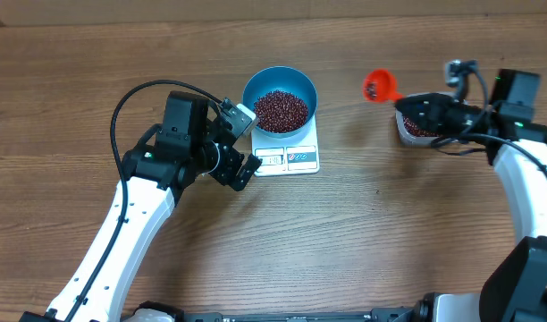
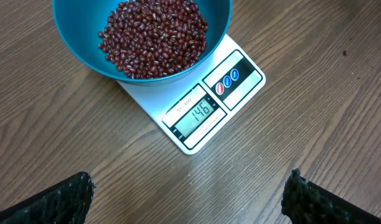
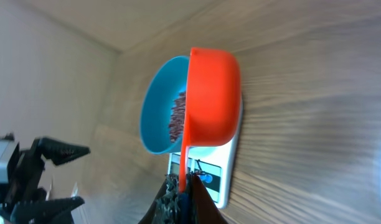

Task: Scoop item into bowl and weigh 150g on scale
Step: 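Lift the filled scoop and carry it left over the teal bowl, then tip the red scoop slightly over the teal bowl to trickle beans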

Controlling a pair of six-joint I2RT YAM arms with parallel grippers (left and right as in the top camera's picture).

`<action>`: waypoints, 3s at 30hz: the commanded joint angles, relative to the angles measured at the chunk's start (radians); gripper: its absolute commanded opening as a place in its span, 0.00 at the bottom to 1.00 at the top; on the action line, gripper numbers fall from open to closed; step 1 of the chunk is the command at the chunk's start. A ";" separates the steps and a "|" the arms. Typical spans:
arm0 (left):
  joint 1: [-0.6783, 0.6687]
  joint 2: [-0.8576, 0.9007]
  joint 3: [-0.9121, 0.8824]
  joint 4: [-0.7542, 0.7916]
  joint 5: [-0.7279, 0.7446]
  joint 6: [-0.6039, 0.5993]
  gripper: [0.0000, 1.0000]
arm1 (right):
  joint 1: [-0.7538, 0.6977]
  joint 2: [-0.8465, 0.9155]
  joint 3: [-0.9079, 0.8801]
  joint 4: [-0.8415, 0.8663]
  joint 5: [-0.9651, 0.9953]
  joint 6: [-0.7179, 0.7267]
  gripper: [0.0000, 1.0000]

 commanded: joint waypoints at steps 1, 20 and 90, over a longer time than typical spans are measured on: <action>-0.007 -0.015 -0.002 0.001 0.018 0.019 1.00 | 0.077 -0.006 0.029 0.045 -0.002 0.004 0.04; -0.007 -0.015 -0.002 0.001 0.018 0.019 1.00 | 0.468 -0.005 0.027 0.209 0.520 -0.251 0.03; -0.007 -0.015 -0.002 0.001 0.018 0.019 1.00 | 0.544 -0.005 0.027 0.190 0.652 -0.217 0.04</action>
